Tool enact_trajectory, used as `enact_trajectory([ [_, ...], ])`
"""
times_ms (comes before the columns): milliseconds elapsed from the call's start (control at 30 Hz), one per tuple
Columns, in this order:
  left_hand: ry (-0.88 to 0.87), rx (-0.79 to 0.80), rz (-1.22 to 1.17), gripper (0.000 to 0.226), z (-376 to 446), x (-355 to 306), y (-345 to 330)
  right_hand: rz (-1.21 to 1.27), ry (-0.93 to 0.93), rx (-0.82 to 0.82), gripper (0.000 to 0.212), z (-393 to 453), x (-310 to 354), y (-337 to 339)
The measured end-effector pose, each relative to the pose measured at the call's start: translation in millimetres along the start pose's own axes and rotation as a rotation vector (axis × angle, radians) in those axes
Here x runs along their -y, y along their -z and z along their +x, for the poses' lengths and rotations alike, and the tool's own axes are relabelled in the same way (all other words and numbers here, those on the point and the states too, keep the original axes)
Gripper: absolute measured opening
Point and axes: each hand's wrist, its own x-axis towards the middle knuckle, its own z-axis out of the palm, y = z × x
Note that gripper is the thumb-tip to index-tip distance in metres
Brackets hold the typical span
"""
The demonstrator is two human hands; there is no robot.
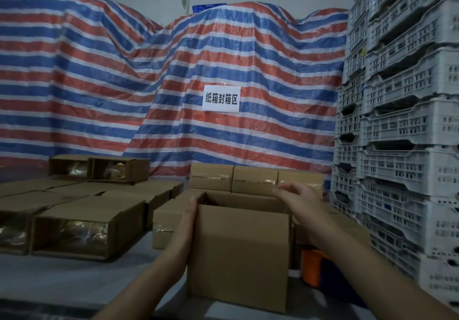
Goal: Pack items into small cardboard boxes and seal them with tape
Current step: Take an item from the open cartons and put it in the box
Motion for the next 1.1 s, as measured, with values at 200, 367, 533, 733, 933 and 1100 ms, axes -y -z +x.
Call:
enact_trajectory([
  [200, -0.022, 0.011, 0.015, 0.045, -4, -4, -5, -0.471, 0.009, 0.340, 0.020, 8, 26, 9],
  [367, 0.003, 0.017, -0.059, 0.060, -10, -1, -2, -0.503, -0.088, 0.367, 0.054, 11, 23, 9],
  [533, -0.012, 0.127, -0.130, 0.039, -4, -4, 12, -0.449, -0.134, 0.445, 0.058, 14, 19, 11],
  [733, 0.033, 0.205, -0.162, 0.048, 3, -11, 23, -0.395, -0.133, 0.448, 0.056, 14, 14, 12],
  [933, 0.043, 0.251, -0.180, 0.038, 6, -4, 24, -0.381, -0.140, 0.468, 0.053, 12, 16, 12],
  [1100, 0.054, 0.272, -0.152, 0.046, 10, -3, 20, -0.396, -0.135, 0.485, 0.055, 13, 17, 13],
])
